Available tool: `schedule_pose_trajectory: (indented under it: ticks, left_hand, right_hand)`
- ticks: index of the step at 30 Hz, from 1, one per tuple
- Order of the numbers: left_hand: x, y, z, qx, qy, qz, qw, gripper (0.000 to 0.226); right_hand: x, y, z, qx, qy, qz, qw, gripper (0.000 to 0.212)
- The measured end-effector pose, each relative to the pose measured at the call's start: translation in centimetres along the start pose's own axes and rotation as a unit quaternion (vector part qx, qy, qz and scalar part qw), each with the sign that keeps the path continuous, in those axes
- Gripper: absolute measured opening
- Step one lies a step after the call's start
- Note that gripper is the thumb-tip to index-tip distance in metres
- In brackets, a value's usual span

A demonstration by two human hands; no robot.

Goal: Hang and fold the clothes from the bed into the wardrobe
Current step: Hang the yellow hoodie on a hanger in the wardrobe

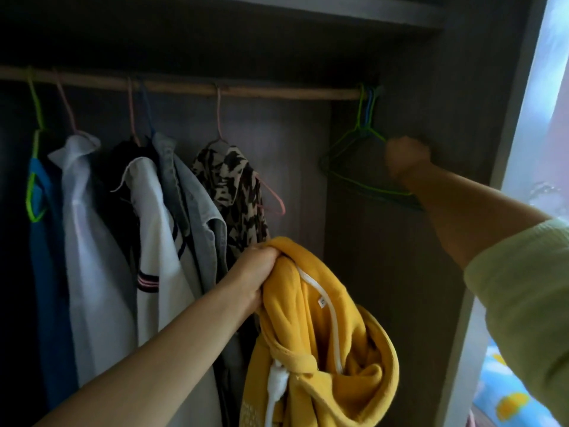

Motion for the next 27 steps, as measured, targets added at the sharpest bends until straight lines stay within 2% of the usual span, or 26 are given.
schedule_pose_trajectory:
  ticks: [4, 6, 8, 10, 11, 13, 14, 15, 17, 18, 20, 22, 23, 24, 27]
  left_hand:
    - [-0.4, 0.3, 0.0, 0.027, 0.004, 0.007, 1.000, 0.015]
    - [-0.7, 0.5, 0.2, 0.048, 0.003, 0.008, 0.999, 0.026]
    - [-1.6, 0.5, 0.5, 0.052, 0.010, 0.004, 0.999, 0.026]
    - [-2.1, 0.0, 1.7, 0.052, 0.015, -0.015, 0.998, 0.016]
    - [-2.4, -0.4, 2.3, 0.060, 0.013, -0.023, 0.998, 0.017]
    - [-3.1, -0.8, 2.8, 0.085, 0.004, -0.042, 0.995, 0.033]
    - [-4.0, -0.9, 3.3, 0.092, 0.010, -0.051, 0.994, 0.035]
    - [-5.1, -1.0, 3.7, 0.096, 0.026, -0.059, 0.993, 0.033]
    - [-7.8, -0.7, 4.1, 0.123, 0.071, -0.065, 0.988, 0.030]
    - [-8.8, -0.7, 4.6, 0.139, 0.086, -0.057, 0.985, 0.027]
    - [-11.5, -0.6, 4.8, 0.164, 0.119, -0.044, 0.978, 0.026]
    - [-12.4, -1.8, 6.6, 0.167, 0.127, -0.042, 0.977, 0.032]
    - [-12.1, -2.9, 8.4, 0.168, 0.127, -0.048, 0.976, 0.036]
    - [-12.1, -3.6, 9.6, 0.174, 0.129, -0.054, 0.975, 0.038]
    - [-11.5, -5.5, 12.3, 0.175, 0.124, -0.056, 0.975, 0.039]
  right_hand:
    - [-1.0, 0.8, 1.9, 0.061, -0.034, -0.150, 0.986, 0.027]
    - [-1.2, -0.4, 4.8, 0.087, -0.059, -0.250, 0.963, 0.023]
    - [-1.4, -3.3, 9.0, 0.098, -0.082, -0.361, 0.924, 0.022]
    - [-1.7, -7.1, 13.3, 0.062, -0.115, -0.478, 0.869, 0.021]
    - [-1.8, -8.7, 15.2, 0.024, -0.137, -0.543, 0.828, 0.019]
    - [-1.6, -10.3, 17.7, -0.051, -0.187, -0.652, 0.733, 0.016]
    - [-1.3, -10.5, 18.8, -0.086, -0.204, -0.672, 0.707, 0.018]
    - [-0.7, -10.4, 19.9, -0.111, -0.214, -0.674, 0.698, 0.024]
    - [1.0, -9.4, 22.0, -0.110, -0.213, -0.710, 0.662, 0.033]
    - [2.0, -8.2, 23.0, -0.089, -0.207, -0.747, 0.626, 0.035]
    - [3.7, -5.4, 25.2, -0.055, -0.182, -0.826, 0.531, 0.037]
    - [4.4, -2.4, 27.7, -0.055, -0.151, -0.884, 0.439, 0.041]
    - [4.5, -1.1, 29.3, -0.063, -0.135, -0.899, 0.411, 0.043]
    - [4.3, -0.1, 30.9, -0.073, -0.119, -0.906, 0.400, 0.044]
    - [4.1, 1.6, 35.0, -0.092, -0.086, -0.908, 0.400, 0.045]
Point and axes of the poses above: each hand's wrist, its own z-axis away from the middle knuckle, its own y-axis out of the back of the hand, x = y × z, the point moved 7 cm from there along -z, towards the middle knuckle, and after that the axes turned 2 degrees about y, right-handed, at the moved point
